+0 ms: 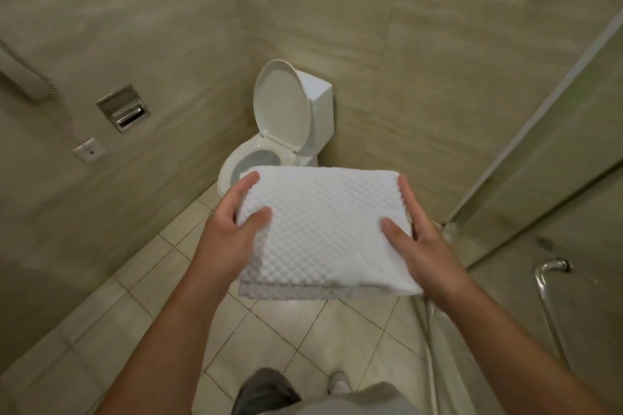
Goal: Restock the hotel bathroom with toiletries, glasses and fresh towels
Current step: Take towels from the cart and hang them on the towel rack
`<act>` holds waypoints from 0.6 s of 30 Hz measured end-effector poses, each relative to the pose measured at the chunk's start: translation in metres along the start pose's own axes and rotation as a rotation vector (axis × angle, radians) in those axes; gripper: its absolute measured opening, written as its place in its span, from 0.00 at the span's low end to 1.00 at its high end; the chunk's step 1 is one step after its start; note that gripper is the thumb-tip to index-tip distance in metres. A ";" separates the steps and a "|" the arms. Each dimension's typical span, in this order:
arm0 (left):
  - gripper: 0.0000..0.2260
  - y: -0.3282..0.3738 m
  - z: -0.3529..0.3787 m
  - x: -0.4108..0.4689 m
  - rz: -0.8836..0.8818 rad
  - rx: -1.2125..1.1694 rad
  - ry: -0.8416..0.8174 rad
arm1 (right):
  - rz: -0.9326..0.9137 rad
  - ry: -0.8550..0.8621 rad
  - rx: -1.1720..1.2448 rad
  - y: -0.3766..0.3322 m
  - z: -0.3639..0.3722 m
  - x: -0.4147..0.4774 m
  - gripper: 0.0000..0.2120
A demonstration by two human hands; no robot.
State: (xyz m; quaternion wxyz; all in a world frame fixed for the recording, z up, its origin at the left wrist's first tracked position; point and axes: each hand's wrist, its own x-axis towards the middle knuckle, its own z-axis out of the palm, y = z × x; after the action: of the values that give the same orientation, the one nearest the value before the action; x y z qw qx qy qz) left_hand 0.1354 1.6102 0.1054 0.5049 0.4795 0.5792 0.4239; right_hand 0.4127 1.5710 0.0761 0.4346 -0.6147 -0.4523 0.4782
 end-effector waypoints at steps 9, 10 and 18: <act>0.21 -0.006 -0.018 0.129 -0.028 0.020 -0.070 | 0.018 0.072 -0.063 -0.012 0.039 0.101 0.33; 0.21 -0.006 -0.021 0.148 -0.035 0.020 -0.087 | 0.026 0.080 -0.070 -0.015 0.045 0.114 0.33; 0.21 0.017 -0.050 0.287 -0.053 0.005 -0.205 | 0.075 0.143 -0.057 -0.053 0.087 0.212 0.30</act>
State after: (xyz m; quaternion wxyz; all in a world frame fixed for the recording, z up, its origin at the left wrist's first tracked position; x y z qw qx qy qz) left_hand 0.0792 1.8951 0.0770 0.5713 0.5061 0.5382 0.3577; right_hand 0.3478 1.7976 0.0718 0.4300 -0.6760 -0.4104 0.4356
